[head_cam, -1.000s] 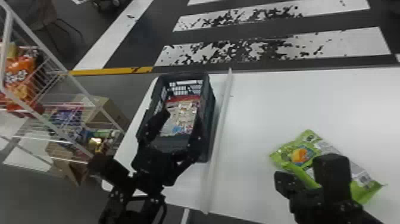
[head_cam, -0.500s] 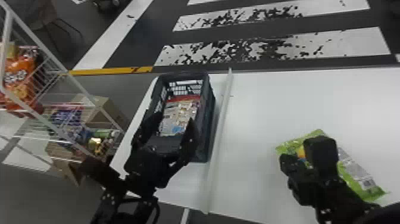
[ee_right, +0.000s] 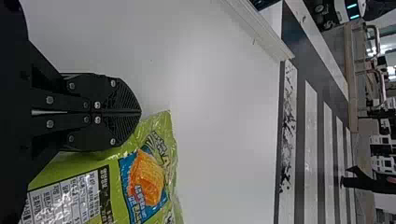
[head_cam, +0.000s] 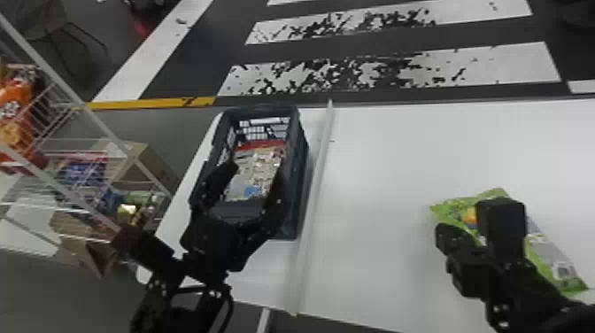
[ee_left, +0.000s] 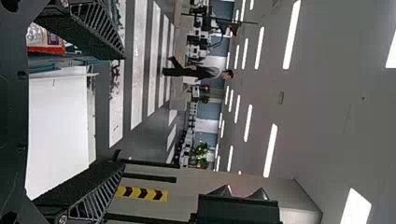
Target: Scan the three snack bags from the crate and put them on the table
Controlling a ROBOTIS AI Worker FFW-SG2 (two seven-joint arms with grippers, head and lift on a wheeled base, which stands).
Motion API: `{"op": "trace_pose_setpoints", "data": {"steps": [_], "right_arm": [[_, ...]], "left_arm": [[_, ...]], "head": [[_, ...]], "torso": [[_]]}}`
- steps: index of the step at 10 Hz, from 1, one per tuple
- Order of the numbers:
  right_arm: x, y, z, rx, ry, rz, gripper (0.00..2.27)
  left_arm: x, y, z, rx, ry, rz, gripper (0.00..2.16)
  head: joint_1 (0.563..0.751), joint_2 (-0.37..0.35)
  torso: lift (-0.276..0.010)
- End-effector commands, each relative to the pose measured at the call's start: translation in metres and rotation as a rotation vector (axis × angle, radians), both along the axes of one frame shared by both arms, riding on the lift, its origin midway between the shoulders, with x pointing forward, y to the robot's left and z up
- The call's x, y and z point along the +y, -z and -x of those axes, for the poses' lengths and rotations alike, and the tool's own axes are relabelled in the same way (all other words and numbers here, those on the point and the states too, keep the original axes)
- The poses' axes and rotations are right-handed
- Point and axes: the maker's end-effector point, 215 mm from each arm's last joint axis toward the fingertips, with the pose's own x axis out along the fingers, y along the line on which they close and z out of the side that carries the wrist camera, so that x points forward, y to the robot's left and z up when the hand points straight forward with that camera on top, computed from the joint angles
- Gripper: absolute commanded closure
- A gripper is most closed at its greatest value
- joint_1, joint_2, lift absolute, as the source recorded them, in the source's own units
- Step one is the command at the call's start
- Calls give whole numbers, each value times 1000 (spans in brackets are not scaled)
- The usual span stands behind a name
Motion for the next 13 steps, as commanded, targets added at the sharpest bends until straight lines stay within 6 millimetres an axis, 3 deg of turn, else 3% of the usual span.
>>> {"op": "trace_pose_setpoints", "data": {"steps": [1, 2, 7, 12, 13], "right_arm": [[-19, 0, -7, -7, 39, 1, 2216], [-35, 1, -14, -15, 76, 16, 2216], [-76, 10, -50, -25, 187, 73, 2216], [-105, 18, -43, -13, 242, 48, 2216], [-100, 2, -32, -17, 238, -33, 2216]], "left_arm": [[-5, 1, -5, 0, 6, 6, 56], [-9, 5, -8, 16, 17, 8, 56], [-11, 11, -8, 29, 24, 13, 56], [-16, 10, -10, 24, 30, 21, 56], [-16, 10, -9, 26, 31, 22, 60]], "head": [[695, 277], [695, 264], [695, 165], [695, 115], [695, 107]], "torso": [[-94], [-94], [-94], [-94], [-94]]}}
